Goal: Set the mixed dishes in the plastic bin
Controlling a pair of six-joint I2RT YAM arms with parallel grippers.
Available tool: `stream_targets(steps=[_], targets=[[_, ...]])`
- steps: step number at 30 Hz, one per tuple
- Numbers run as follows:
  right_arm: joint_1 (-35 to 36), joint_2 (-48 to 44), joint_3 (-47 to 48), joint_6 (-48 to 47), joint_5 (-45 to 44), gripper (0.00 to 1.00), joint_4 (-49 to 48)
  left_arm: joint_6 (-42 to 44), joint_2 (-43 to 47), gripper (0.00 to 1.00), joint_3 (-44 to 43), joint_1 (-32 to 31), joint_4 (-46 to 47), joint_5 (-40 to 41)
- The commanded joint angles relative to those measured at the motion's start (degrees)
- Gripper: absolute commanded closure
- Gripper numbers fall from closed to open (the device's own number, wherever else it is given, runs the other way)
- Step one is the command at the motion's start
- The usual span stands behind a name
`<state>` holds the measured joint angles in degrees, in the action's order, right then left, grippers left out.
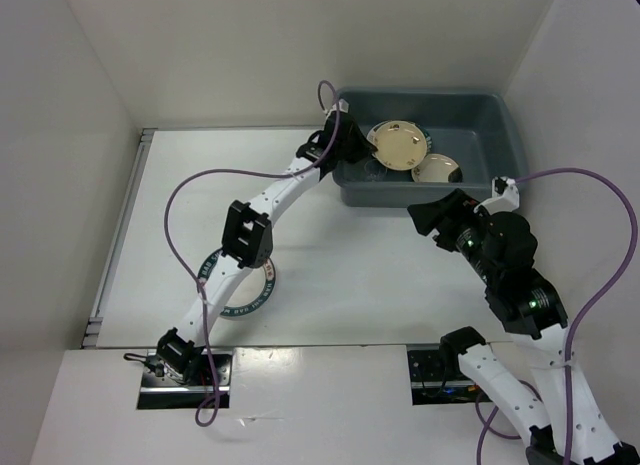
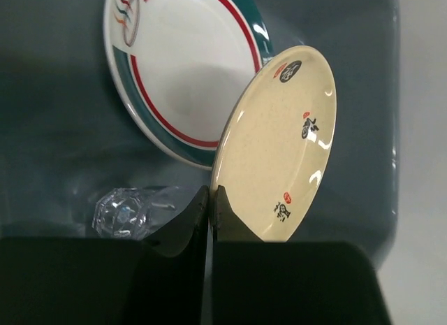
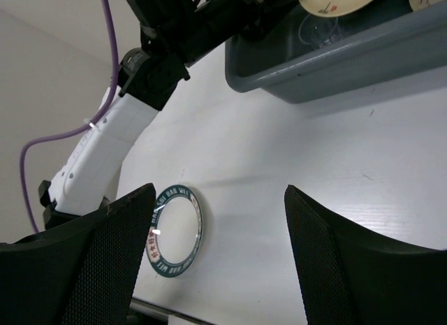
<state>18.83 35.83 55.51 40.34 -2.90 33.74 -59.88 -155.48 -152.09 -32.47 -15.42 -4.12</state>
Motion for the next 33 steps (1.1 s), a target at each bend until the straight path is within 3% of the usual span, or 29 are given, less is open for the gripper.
stream_targets(steps=[1, 7, 18, 31, 33], targets=[[-0.2, -2.8, -1.1, 2.9, 1.1, 0.2, 2.3, 1.1, -1.8, 0.98, -4.9, 0.0, 1.5, 6.5], [-0.2, -3.9, -1.1, 4.0, 1.6, 0.2, 3.4, 5.2, -3.9, 0.97, -7.9, -2.2, 1.5, 12.7], [-0.2, -5.0, -2.2, 4.5, 3.7, 0.21, 3.4, 16.7, -4.0, 0.87, -11.0, -5.3, 3.3, 15.4], [-0.2, -6.6, -2.7, 4.0, 4.2, 0.21, 5.1, 20.8, -4.0, 0.8, -11.0, -6.4, 3.8, 19.0], [-0.2, -6.6, -2.2, 3.4, 4.2, 0.21, 5.1, 20.9, -4.0, 0.74, -11.0, -6.4, 3.8, 19.0]])
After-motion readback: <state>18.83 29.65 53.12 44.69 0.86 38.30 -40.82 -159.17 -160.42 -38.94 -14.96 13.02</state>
